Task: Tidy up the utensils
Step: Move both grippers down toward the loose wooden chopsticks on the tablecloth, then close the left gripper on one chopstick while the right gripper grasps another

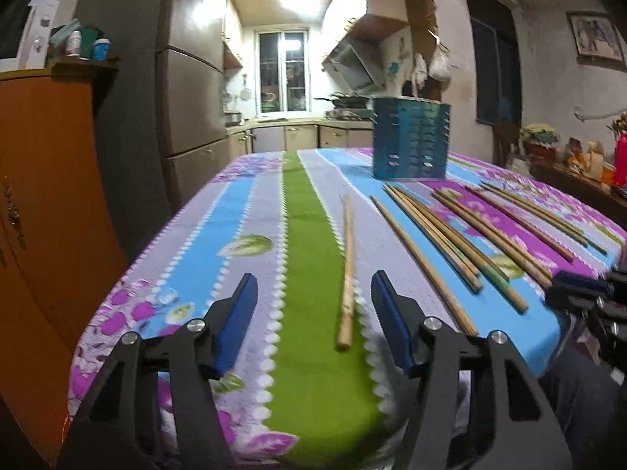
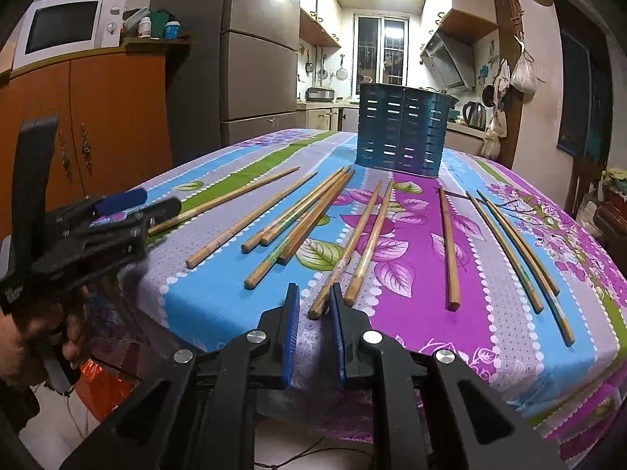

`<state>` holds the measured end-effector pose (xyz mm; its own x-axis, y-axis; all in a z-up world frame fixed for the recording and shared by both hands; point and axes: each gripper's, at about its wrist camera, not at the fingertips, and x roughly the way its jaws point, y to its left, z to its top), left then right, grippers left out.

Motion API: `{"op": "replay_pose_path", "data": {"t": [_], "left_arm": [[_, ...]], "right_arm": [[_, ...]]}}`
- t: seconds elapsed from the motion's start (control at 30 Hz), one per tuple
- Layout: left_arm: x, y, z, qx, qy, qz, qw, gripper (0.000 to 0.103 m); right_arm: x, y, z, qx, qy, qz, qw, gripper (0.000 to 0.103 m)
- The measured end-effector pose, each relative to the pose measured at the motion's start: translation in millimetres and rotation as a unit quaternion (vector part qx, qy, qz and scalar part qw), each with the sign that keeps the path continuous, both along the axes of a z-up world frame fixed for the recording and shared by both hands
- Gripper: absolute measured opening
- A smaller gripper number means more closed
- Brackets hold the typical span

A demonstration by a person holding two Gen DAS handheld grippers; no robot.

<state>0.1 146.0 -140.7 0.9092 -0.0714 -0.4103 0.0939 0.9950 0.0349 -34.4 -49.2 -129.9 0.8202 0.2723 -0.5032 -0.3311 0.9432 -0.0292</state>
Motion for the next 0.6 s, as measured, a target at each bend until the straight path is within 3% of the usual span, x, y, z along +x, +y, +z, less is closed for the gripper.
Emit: {"op": "replay_pose_path", "data": {"t": [0.17,0.27,0.37,0.53,0.6], "left_arm": [[2.2,-3.7,-8.9,-0.002,0.008,-0.005,1.0,0.056],[1.9,-5.6,-9.9,0.001,0.005,-0.013,0.9999,0.04],[-2.1,-4.8,-11.1,-0.001,-0.001,-0.015,0.9999,0.032],[-10.2,-7.0,-13.7,0.004,-0.013,-0.011,0.9998,0.028],[-9.9,-8.4,-12.9,0.004,-0.015,-0.011,0.9998,0.017]], "right_arm": [[0.5,0.5,-0.4,0.003,0.003,0.001,1.0,0.017],[2.3,-0.8,-0.6,0.013,0.01,0.0,1.0,0.017],[2.1,-1.7,-1.2,0.018,0.011,0.0,1.0,0.017],[1.3,-1.8,-1.2,0.021,0.011,0.001,1.0,0.012],[1.2,-2.2,-0.9,0.024,0.012,-0.002,1.0,0.011]]}}
